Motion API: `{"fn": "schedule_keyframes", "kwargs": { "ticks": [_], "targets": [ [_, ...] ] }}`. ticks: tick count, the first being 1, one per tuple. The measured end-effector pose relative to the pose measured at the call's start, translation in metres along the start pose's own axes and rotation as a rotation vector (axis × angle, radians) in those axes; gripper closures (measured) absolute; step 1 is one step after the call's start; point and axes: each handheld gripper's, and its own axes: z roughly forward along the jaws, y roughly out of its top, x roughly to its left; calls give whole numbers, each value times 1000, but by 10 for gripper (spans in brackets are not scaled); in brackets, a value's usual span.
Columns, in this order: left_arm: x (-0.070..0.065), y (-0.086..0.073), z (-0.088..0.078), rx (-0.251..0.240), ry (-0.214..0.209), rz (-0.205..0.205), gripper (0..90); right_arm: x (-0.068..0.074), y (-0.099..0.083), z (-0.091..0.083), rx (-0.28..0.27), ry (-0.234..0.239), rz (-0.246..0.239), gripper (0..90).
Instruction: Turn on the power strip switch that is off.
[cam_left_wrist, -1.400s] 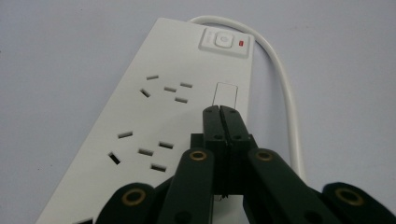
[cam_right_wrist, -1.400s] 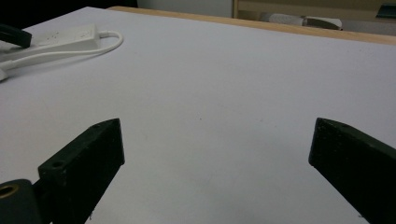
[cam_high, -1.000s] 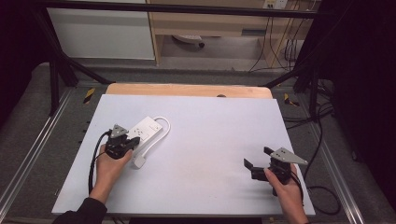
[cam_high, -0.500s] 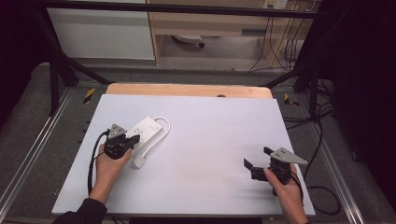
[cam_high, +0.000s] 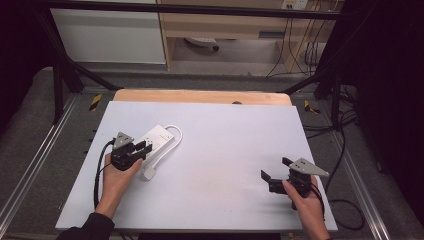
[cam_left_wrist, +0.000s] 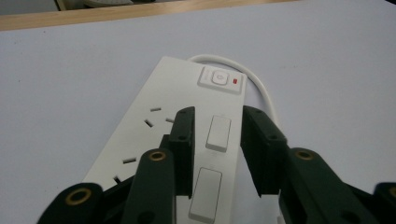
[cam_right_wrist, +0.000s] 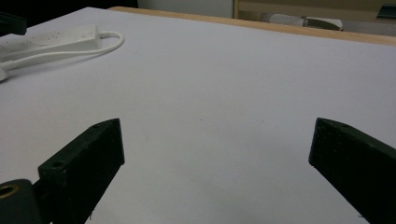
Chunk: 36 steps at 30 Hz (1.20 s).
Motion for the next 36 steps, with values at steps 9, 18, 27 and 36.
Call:
{"fn": "schedule_keyframes", "kwargs": {
  "ticks": [9,18,27,36],
  "targets": [
    [-1,1,0,-31,-9,-20,495,0,0,0,0,0,1,37],
    [-2,3,0,-50,-11,-41,351,0,0,0,1,2,1,36],
    [0,3,0,-52,-6,-83,216,0,0,0,2,3,1,36],
    [0,5,-2,-78,-17,-90,142,0,0,0,2,3,1,35]
  ]
}}
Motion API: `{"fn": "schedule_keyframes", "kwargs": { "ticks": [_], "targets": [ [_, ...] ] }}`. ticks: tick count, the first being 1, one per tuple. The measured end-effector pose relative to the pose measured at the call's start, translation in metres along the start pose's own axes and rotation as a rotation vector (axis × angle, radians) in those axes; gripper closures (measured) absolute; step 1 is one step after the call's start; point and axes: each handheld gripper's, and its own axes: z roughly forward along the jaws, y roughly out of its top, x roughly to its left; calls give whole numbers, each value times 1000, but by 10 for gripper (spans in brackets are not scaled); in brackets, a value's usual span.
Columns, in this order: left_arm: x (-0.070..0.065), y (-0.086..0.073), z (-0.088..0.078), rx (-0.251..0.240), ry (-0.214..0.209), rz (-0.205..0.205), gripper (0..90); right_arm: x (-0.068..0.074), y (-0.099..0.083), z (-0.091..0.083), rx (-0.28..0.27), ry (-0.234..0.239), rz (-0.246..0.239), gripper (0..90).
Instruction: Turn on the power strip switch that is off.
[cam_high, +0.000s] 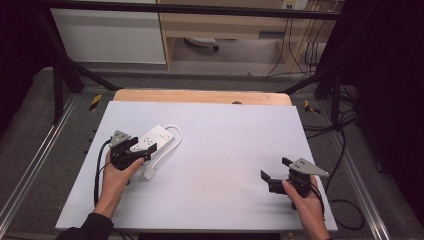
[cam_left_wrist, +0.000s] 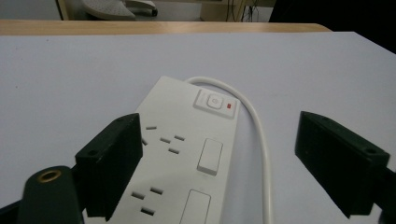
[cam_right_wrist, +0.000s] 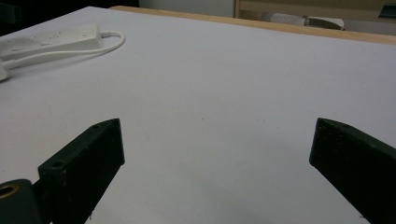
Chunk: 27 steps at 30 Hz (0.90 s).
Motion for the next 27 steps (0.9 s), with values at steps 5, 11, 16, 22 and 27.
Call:
{"fn": "schedule_keyframes", "kwargs": {
  "ticks": [5,11,16,22,27],
  "targets": [
    [-2,2,-2,-37,2,21,97,0,0,0,0,1,0,35],
    [-4,3,-4,-70,4,30,96,0,0,0,0,1,1,33],
    [-6,6,-8,-89,-2,18,90,0,0,0,-1,0,1,32],
    [-15,13,-23,-85,-28,16,87,-1,0,0,-3,-2,4,30],
    [-21,19,-42,-97,-48,21,80,-1,0,0,-5,0,11,27]
  ]
}}
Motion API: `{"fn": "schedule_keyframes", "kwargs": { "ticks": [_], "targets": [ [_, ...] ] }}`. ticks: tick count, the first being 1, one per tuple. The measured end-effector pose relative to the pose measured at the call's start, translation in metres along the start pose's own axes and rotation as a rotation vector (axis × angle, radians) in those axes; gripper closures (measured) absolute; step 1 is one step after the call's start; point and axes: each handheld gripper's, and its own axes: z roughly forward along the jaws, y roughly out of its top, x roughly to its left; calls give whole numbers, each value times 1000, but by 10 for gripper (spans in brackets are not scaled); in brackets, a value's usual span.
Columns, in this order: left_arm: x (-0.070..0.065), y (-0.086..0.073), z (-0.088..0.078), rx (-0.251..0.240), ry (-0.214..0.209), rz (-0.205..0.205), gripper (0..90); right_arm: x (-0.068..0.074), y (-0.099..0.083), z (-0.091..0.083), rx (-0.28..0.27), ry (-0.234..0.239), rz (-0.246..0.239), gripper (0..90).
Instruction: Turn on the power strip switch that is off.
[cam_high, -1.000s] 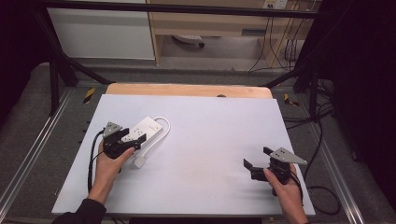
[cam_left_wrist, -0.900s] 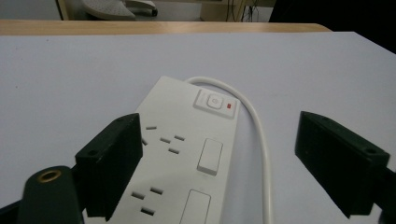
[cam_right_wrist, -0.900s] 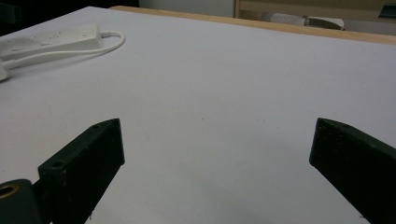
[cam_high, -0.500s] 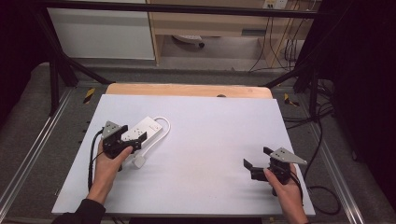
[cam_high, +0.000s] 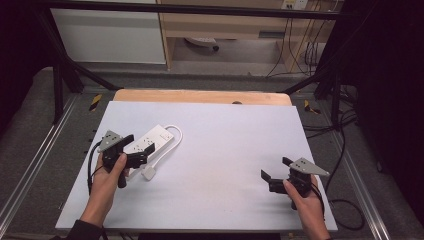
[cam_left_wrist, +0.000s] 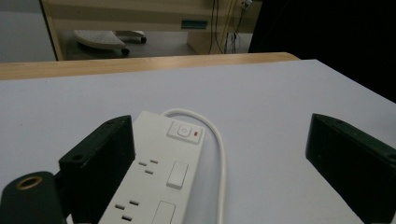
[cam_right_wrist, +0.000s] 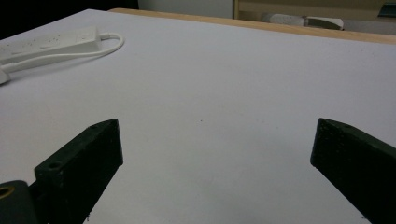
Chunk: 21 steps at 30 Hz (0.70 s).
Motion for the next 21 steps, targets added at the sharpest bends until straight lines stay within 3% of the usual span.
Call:
{"fn": "schedule_keyframes", "kwargs": {
  "ticks": [8,21],
  "targets": [
    [-2,10,-25,-15,5,12,64,1,0,1,-2,6,-3,24],
    [3,9,-51,-14,13,28,60,0,0,0,-4,3,1,24]
  ]
}}
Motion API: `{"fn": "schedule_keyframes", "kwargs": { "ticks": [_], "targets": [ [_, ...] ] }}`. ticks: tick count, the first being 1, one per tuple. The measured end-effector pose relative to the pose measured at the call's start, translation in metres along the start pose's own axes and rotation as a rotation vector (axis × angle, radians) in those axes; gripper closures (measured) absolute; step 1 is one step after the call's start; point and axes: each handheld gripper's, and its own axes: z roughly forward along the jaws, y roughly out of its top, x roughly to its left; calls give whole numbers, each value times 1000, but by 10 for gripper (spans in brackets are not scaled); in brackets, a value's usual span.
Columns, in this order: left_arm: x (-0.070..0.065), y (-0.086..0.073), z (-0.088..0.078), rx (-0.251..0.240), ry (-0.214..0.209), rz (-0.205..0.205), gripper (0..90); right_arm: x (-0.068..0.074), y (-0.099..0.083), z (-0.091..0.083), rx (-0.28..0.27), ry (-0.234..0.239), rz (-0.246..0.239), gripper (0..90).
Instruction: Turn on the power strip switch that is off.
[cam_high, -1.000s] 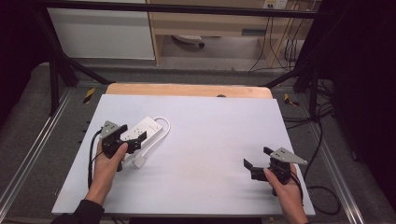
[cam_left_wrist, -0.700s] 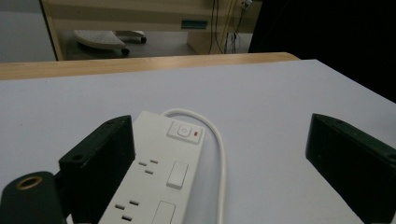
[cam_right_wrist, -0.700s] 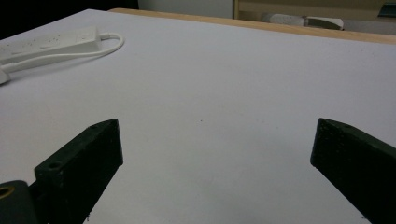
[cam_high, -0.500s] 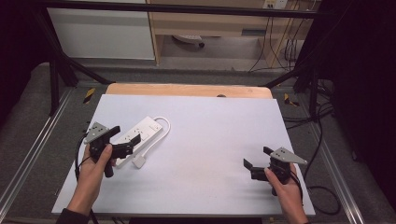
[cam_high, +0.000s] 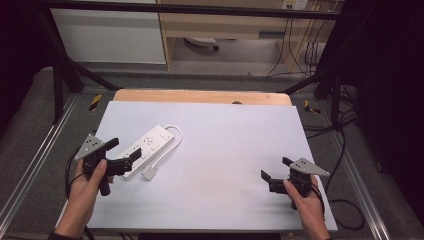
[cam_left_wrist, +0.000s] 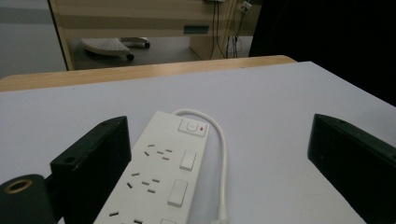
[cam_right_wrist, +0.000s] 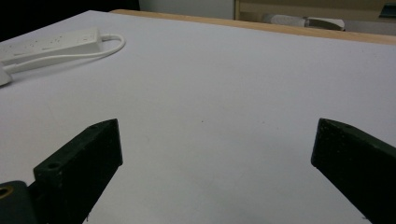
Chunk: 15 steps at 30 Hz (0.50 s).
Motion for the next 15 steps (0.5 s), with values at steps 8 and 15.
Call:
{"fn": "schedule_keyframes", "kwargs": {
  "ticks": [8,15],
  "targets": [
    [5,-6,-18,-11,13,4,60,0,0,0,3,-2,-3,24],
    [9,-18,-31,-24,17,-14,62,0,-1,0,5,-4,-3,24]
  ]
}}
